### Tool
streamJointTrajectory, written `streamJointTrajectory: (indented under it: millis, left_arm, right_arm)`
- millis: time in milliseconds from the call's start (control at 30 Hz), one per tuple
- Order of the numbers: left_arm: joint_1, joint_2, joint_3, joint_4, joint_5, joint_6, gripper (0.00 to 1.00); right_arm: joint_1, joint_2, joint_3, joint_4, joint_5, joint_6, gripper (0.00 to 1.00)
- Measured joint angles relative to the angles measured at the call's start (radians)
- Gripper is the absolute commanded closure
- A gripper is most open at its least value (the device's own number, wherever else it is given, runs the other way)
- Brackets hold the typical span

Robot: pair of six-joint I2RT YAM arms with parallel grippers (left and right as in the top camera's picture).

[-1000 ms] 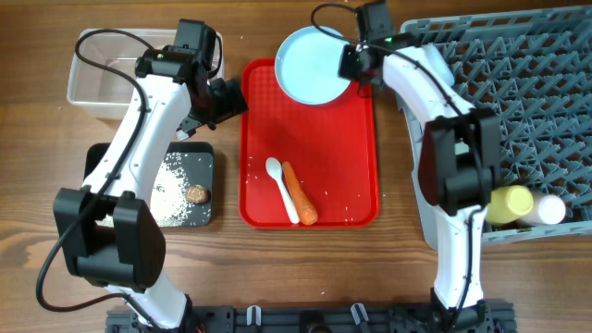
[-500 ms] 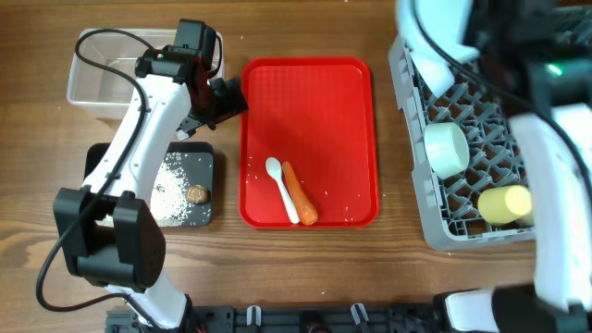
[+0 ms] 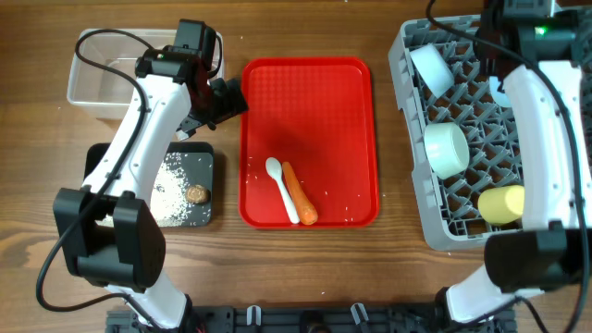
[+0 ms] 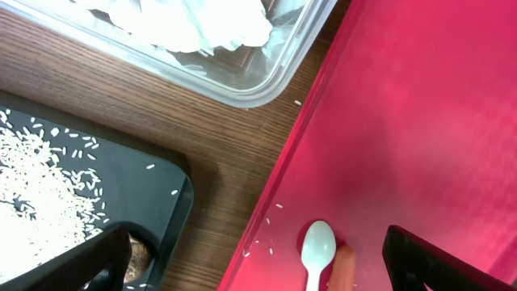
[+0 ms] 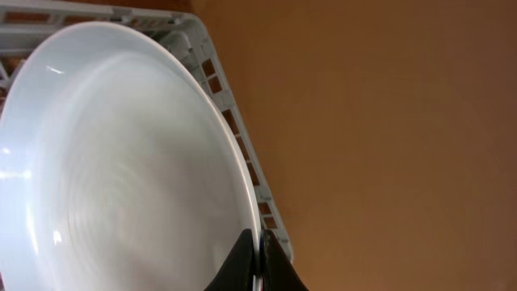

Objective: Sort waste into correct bins and load items into the dishwasher rack
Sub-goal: 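Stand the white plate upright in the rack with the right gripper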

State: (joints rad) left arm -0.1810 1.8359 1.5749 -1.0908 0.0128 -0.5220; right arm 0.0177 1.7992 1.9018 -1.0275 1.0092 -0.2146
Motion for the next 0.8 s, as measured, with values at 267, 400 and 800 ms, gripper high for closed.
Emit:
streamJointTrajectory:
  millis: [267, 400, 800]
  left_arm:
    - [0.000, 0.000, 0.000, 0.000, 0.000, 0.000, 0.00]
    - [0.000, 0.000, 0.000, 0.000, 0.000, 0.000, 0.00]
    - [0.000, 0.000, 0.000, 0.000, 0.000, 0.000, 0.00]
  right_arm:
    - [-0.012, 0.151, -0.001, 0.095, -0.018, -0.125, 0.96]
    - [-0.012, 0.218, -0.002, 0.110, -0.044, -0.138, 0.73]
    - [0.011, 0.119, -0.004, 0.111, -0.332, 0.080, 0.00]
